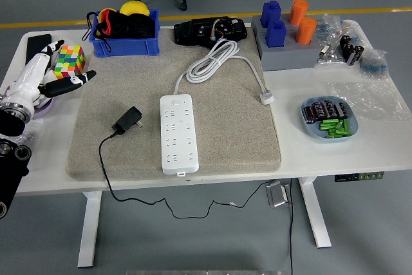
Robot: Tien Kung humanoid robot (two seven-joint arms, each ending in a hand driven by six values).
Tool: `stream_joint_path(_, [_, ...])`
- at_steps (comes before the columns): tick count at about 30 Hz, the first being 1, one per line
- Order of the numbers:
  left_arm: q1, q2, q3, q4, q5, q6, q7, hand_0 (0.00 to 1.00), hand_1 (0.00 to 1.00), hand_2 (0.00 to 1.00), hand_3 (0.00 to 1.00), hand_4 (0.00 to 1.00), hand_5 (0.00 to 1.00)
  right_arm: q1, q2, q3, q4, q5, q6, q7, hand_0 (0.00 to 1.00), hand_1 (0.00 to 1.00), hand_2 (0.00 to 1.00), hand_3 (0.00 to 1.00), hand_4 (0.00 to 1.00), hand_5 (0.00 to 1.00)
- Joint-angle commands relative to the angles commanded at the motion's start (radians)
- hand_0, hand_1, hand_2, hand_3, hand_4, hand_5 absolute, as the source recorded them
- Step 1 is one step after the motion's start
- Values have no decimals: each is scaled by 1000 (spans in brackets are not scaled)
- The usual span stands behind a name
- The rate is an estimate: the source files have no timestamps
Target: Pull the plug out,throw it away,press the button
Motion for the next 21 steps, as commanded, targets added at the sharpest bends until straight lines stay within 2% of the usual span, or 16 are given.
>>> stream_joint_path(21, [0, 0, 2, -20, -23, -13, 7, 991, 989, 957, 973, 924, 537, -1, 6, 13, 0, -2, -1, 0, 749, 701, 709, 722, 782, 625])
